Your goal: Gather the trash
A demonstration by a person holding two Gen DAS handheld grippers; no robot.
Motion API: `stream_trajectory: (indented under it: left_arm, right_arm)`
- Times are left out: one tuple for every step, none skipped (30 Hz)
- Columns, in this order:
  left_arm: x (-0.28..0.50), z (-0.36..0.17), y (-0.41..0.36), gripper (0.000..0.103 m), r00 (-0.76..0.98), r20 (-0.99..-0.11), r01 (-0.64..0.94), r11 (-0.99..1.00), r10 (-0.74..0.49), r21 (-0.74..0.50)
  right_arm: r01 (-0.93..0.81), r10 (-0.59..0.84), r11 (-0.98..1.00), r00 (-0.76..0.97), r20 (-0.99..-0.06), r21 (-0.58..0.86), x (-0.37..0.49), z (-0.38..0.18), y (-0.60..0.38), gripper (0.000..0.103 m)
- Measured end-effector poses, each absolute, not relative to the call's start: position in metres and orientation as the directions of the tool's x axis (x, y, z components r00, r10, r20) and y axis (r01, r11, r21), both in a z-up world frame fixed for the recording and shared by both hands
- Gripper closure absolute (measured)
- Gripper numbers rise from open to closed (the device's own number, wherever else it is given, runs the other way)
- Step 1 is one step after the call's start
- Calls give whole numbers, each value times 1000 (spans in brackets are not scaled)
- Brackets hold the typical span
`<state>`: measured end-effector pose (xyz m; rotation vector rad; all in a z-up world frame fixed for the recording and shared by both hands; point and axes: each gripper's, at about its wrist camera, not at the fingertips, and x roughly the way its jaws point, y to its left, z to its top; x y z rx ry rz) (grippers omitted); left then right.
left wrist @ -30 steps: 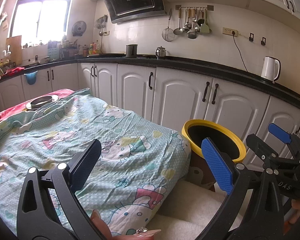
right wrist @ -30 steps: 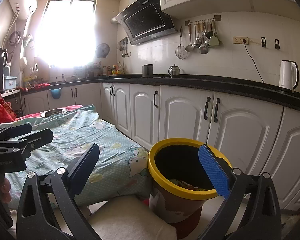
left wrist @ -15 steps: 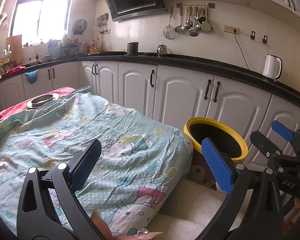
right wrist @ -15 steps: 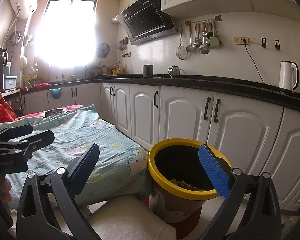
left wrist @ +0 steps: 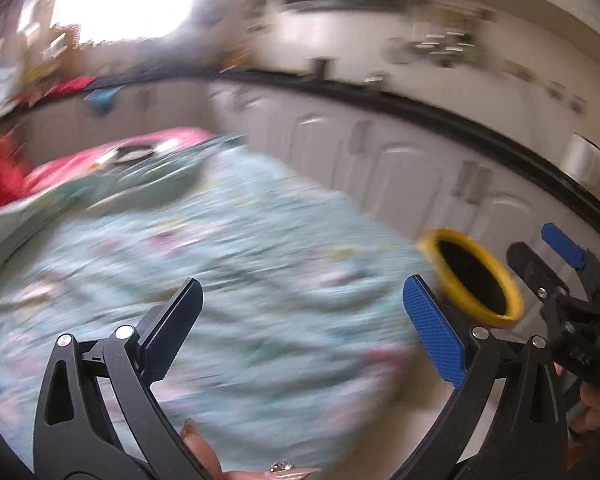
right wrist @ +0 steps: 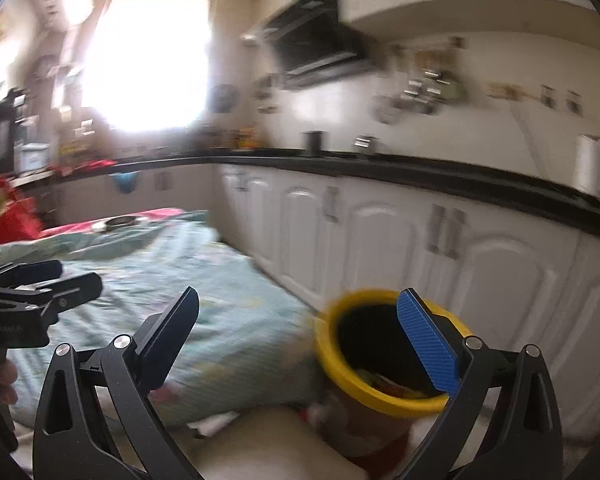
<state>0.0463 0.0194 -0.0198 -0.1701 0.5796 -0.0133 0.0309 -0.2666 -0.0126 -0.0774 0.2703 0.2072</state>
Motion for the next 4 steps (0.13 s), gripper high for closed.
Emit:
stream_trajectory:
  left_arm:
    - [42,-23,59,11,816,-578,-138,975,13,-173]
    - [35,-26,94,11,790,-606,-236,959,94,-159]
    - [29,-29,121,11,766,-620,-317,939,168,-137]
    - [15,-37,167,11,702,-644,-460,884,304,-84]
  right_arm:
    - [-261,236,964,933,-273,-56,37,-9,-249,6]
    - [-317,288,946,916,-281,-65,42,-6,-228,6]
    - [-401,363,914,878,-311,-64,51,-4,-197,6]
    - [-471,432,882,837,-337,-38,57,-3,-167,6]
